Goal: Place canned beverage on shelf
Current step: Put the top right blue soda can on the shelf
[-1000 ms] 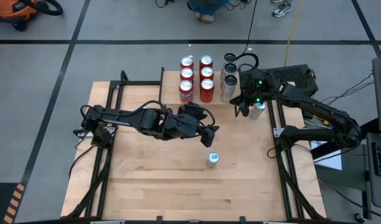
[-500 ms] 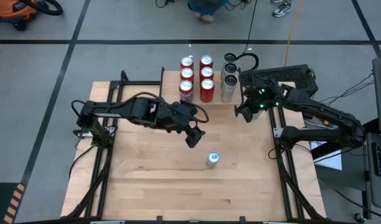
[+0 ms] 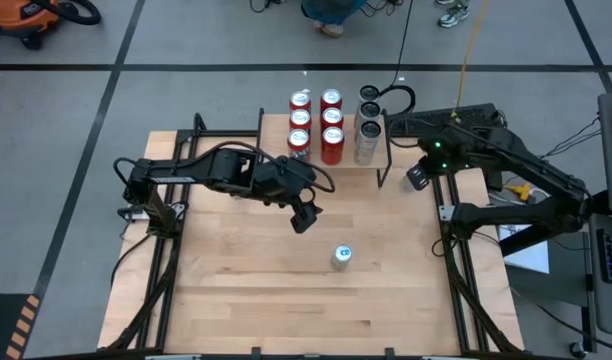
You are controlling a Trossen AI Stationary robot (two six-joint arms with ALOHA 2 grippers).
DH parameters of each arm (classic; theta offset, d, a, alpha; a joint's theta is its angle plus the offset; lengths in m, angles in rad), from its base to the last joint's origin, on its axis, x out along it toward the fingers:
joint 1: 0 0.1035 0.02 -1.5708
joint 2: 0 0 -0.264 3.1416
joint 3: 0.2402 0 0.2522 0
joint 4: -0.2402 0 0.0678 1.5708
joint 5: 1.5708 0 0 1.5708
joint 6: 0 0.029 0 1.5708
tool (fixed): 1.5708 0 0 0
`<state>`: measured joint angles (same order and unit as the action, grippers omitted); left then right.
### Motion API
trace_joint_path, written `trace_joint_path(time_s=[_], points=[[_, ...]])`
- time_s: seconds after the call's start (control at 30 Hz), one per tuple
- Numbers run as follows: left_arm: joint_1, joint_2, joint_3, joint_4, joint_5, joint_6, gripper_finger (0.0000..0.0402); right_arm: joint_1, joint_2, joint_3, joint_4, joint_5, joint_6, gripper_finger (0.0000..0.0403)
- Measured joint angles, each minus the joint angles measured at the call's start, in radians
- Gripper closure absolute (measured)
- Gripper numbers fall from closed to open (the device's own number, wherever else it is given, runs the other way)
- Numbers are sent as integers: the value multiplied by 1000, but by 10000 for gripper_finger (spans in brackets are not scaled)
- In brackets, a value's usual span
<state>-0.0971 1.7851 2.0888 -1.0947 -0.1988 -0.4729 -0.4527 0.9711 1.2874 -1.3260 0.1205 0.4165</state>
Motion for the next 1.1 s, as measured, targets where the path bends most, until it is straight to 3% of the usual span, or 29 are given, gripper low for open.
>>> trace_joint_path(time_s=[0.23,0.37,0.5,0.83,1.1], points=[[-10,0,0,2,13,-19,54,-46,104,8,-93,40,43,403],[-17,0,0,5,13,-28,54,-86,181,8,-100,40,-18,391],[-16,0,0,-19,15,-38,54,-126,239,8,-108,36,-123,339],[-17,0,-1,-75,13,-41,54,-252,322,7,-102,40,-381,161],[-16,0,-1,-75,4,-42,54,-333,331,7,-73,-21,-524,105]])
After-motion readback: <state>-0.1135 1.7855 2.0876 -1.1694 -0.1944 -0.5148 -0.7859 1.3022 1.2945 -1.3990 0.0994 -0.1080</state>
